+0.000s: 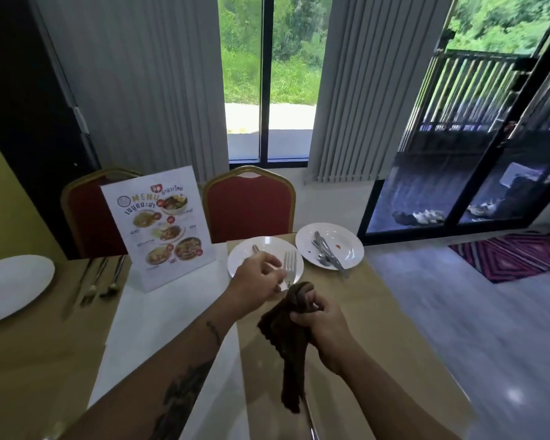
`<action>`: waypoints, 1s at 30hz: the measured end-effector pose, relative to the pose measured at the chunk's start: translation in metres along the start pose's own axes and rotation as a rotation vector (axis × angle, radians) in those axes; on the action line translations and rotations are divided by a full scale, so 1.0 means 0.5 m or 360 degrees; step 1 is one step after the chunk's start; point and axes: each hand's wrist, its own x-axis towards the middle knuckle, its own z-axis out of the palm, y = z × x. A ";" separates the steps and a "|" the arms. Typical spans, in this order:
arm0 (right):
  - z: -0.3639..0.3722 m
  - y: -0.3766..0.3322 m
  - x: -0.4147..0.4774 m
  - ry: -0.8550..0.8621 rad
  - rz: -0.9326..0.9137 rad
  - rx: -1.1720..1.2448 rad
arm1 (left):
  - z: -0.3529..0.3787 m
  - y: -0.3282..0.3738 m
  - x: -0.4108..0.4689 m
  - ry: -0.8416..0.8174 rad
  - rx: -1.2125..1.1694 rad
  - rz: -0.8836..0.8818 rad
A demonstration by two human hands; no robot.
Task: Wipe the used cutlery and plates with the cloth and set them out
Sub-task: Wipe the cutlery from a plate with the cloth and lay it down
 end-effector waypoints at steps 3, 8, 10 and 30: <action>0.020 -0.001 -0.001 0.0095 -0.0072 -0.0014 | 0.000 -0.037 -0.011 -0.0194 0.0109 -0.0053; 0.049 0.011 -0.007 0.0231 -0.0151 -0.0207 | -0.009 -0.050 -0.013 -0.0271 -0.0020 -0.0091; 0.062 0.013 -0.007 0.0261 -0.0157 -0.0231 | -0.015 -0.059 -0.013 -0.0281 -0.0013 -0.0056; 0.057 -0.053 0.049 0.0869 -0.0200 0.0011 | -0.003 -0.149 -0.050 -0.0493 0.0294 -0.0091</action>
